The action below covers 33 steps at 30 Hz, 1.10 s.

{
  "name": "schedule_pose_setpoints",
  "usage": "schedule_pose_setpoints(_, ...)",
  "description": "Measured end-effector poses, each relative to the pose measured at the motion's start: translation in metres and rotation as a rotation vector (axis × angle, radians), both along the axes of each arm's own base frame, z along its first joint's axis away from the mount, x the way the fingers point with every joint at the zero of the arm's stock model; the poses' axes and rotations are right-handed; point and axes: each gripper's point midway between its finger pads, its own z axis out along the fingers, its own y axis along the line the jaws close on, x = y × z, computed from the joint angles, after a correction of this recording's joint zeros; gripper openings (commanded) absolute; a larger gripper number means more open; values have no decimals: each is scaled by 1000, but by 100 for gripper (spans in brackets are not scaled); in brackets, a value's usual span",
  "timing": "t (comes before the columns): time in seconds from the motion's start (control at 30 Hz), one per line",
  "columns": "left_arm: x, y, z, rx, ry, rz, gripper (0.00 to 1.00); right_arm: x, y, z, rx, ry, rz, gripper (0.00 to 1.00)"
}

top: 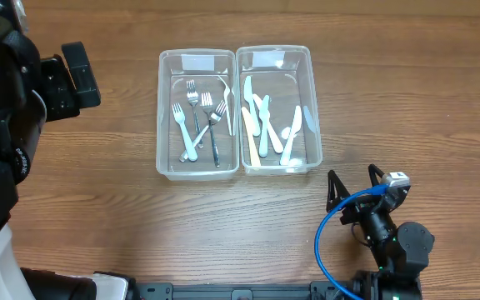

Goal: Pack container

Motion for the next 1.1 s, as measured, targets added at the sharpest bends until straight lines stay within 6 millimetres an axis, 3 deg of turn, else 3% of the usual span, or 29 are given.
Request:
schedule_pose_setpoints(0.4, 0, 0, 0, 0, 0, 0, 100, 6, -31, 1, -34, -34, -178, 100)
schedule_pose_setpoints(0.6, 0, 0, 0, 0, 0, 0, 100, 3, -35, 15, -38, -98, -205, 100)
schedule_pose_setpoints(1.1, 0, 0, 0, 0, 0, 0, 100, 2, -35, 20, -39, -122, -211, 100)
